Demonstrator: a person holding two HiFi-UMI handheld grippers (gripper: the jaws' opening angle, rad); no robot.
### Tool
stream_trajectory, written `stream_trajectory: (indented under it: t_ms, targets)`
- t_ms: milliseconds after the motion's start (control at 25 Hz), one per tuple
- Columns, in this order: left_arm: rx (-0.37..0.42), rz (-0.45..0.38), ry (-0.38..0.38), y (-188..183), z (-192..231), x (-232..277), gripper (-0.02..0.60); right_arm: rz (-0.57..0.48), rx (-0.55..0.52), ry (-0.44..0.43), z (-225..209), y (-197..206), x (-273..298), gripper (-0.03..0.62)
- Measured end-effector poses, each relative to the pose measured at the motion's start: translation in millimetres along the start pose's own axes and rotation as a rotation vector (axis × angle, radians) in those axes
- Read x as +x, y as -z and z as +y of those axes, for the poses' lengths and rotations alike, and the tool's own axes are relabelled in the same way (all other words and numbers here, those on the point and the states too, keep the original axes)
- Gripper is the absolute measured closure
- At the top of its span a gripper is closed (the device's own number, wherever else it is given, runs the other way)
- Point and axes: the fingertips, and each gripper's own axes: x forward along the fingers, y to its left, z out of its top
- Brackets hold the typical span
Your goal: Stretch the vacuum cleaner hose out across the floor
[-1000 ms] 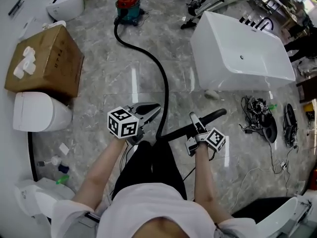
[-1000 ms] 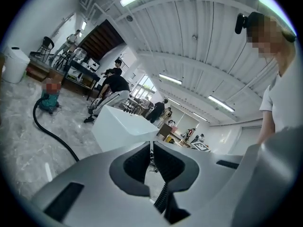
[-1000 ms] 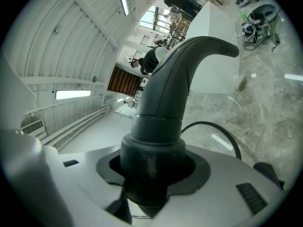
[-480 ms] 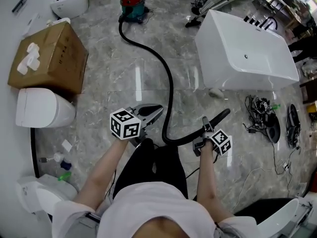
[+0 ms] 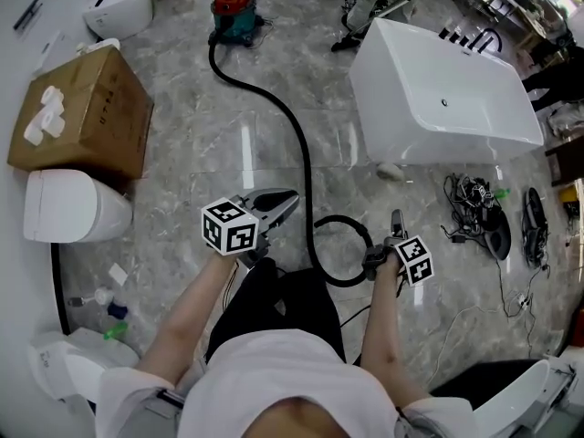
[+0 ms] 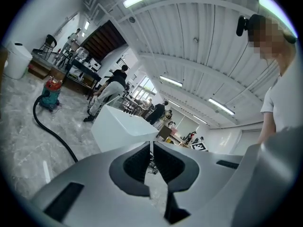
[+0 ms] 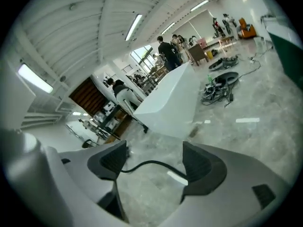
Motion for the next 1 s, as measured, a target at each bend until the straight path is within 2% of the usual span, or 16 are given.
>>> stream_trajectory:
  t_ms: [80,160,240,320,360,400,440,560,640,880,1000]
  targets:
    - [-0.004,0.0,0.0,0.3,-0.5,1.5,0.554,0.033,0.061,-0.147,28.6,6.8,3.2,0.237]
    - [-0.002,-0.007,-0.004,-0.5,-1.2,1.6,0.554,0.093,0.062,-0.313,65.3,18.9,1.9,0.238]
    - [0.011,-0.025,-0.019,-2.2,-0.6,-1.6,0.554,0.163,0.008,-0.468,104.9,37.3,-4.9,0.238]
    - [0.039,-0.049,-0.047,-4.4,0.5,-6.5,0.554,0.227,-0.061,-0.588,140.6,60.6,-15.6,0.245]
    - [0.059,-0.061,-0.066,-5.3,0.9,-8.9,0.558,0.246,-0.104,-0.618,153.6,72.6,-21.1,0.297]
    - [0.081,-0.069,-0.087,-6.0,1.3,-11.0,0.572,0.259,-0.155,-0.635,163.9,85.1,-26.2,0.485]
    - [0.105,-0.075,-0.109,-6.4,1.8,-12.8,0.572,0.275,-0.217,-0.654,173.7,98.4,-31.6,0.578]
    - [0.15,-0.08,-0.151,-6.5,2.6,-16.7,0.574,0.334,-0.427,-0.742,204.0,140.2,-50.9,0.58]
    - [0.165,-0.087,-0.167,-7.3,2.4,-19.3,0.574,0.359,-0.527,-0.772,218.7,161.6,-61.7,0.58]
    - [0.213,-0.096,-0.199,-12.6,2.2,-29.6,0.574,0.313,-0.636,-0.788,245.9,172.8,-77.2,0.58]
    - [0.219,-0.1,-0.221,-12.6,7.1,-36.2,0.574,0.263,-0.706,-0.743,249.8,168.9,-76.1,0.58]
